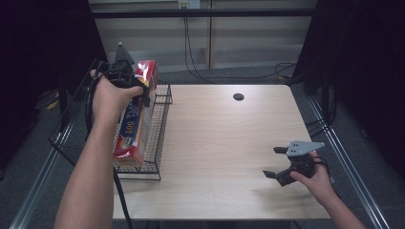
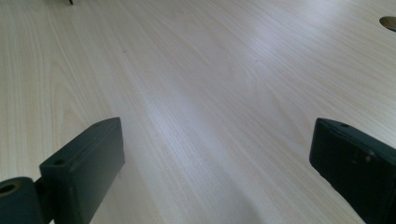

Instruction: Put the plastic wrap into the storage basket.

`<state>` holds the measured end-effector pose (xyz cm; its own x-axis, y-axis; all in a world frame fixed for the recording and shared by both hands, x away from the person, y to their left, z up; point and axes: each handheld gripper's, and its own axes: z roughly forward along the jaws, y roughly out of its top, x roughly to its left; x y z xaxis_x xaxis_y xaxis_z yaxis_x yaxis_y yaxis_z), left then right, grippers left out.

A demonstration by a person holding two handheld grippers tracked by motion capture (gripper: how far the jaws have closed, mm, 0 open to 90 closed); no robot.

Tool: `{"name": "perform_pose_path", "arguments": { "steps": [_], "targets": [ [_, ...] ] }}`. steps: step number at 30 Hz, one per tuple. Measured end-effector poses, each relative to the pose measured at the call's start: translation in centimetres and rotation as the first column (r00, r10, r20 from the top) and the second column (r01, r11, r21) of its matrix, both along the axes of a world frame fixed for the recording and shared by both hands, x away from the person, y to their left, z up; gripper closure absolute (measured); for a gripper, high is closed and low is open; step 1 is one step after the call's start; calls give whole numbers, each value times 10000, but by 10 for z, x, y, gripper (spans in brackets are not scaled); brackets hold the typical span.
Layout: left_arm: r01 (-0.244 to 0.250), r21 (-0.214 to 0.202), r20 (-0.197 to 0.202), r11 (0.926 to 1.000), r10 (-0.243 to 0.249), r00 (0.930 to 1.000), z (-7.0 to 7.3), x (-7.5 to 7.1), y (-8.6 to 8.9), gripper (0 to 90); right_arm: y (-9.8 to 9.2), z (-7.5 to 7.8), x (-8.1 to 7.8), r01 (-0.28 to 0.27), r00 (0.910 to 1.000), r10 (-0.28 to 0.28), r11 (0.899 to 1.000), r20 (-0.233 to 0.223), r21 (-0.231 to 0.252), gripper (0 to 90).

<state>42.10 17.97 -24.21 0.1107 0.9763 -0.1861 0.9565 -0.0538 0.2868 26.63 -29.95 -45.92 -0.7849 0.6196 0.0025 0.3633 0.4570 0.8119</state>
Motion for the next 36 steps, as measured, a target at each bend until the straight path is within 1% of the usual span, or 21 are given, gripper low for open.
{"name": "perform_pose_path", "arguments": {
  "steps": [5, 6, 7, 9, 12, 13, 15, 16, 17, 18, 19, 20, 21, 22, 27, 28, 30, 31, 32, 33, 36],
  "targets": [
    [-109, 95, 28, 9999, 108, 9999, 0, 1, 4, 442, 0, -1, 0, -79, 9999, 79, 10000, -84, 32, 28],
    [-19, 131, 25, 9999, 18, 10000, 0, 1, 6, 441, 0, -1, 0, -96, 9999, 96, 10000, -85, 12, 28],
    [-159, 26, 50, 9999, 159, 9999, 0, 1, 7, 441, 0, -1, 0, -66, 10000, 66, 10000, -73, -19, 28],
    [-181, 28, 54, 9998, 181, 9998, 0, 1, 10, 442, 0, -1, 0, -86, 9999, 86, 10000, -52, -24, 28],
    [-209, 191, 84, 9996, 208, 9997, 0, 1, 14, 441, 1, -1, 0, -78, 10000, 78, 10000, -44, -41, 28],
    [-324, 97, 66, 9994, 323, 9995, 0, 1, 15, 441, 1, -1, 0, -55, 10000, 54, 10000, -56, -55, 28],
    [-344, 86, 33, 9994, 344, 9994, 0, 1, 17, 441, 1, -2, 0, -95, 9999, 95, 10000, -57, -1, 28],
    [-247, 176, 39, 9995, 246, 9997, 1, 1, 20, 441, 1, -2, 0, -82, 9999, 82, 10000, -72, -13, 28],
    [-382, 143, 78, 9992, 381, 9992, 1, 1, 20, 441, 1, -2, 0, -70, 10000, 70, 10000, -70, -23, 28],
    [-292, 242, 91, 9993, 290, 9995, 1, 1, 22, 441, 1, -2, 0, -70, 9999, 70, 10000, -111, -35, 28],
    [-379, 170, 84, 9991, 378, 9993, 2, 1, 22, 441, 1, -2, 1, -114, 9999, 113, 9999, -130, -11, 28],
    [-278, 203, 99, 9994, 276, 9996, 2, 1, 25, 441, 1, -3, 1, -104, 9999, 104, 9999, -125, -23, 28],
    [-414, 91, 75, 9991, 413, 9991, 2, 1, 25, 441, 1, -3, 1, -102, 9999, 101, 9999, -123, -20, 28],
    [-339, 161, 80, 9993, 337, 9994, 2, 1, 27, 441, 1, -3, 1, -133, 9998, 133, 9999, -122, -10, 28],
    [-601, 194, 49, 9980, 600, 9982, 1, 1, 35, 441, 1, -3, 1, -110, 9999, 110, 9999, -115, 1, 28],
    [-468, 310, 69, 9984, 466, 9989, 1, 1, 38, 441, 1, -3, 1, -78, 9999, 78, 10000, -135, -19, 28],
    [-600, 209, 111, 9980, 598, 9982, 1, 0, 41, 441, 1, -3, 1, -62, 9999, 61, 10000, -112, -37, 28],
    [-568, 248, 96, 9981, 566, 9983, 2, 0, 43, 441, 1, -3, 1, -69, 9999, 69, 10000, -131, -22, 28],
    [-699, 154, 53, 9974, 698, 9975, 3, 0, 43, 441, 1, -3, 1, -104, 9999, 104, 9999, -134, -25, 28],
    [-672, 254, 66, 9974, 671, 9977, 3, 0, 45, 441, 2, -3, 1, -113, 9998, 112, 9999, -152, -41, 28],
    [-768, 212, 94, 9968, 766, 9970, 5, -1, 48, 441, 2, -3, 1, -110, 9998, 109, 9999, -146, -34, 28]
  ]
}}
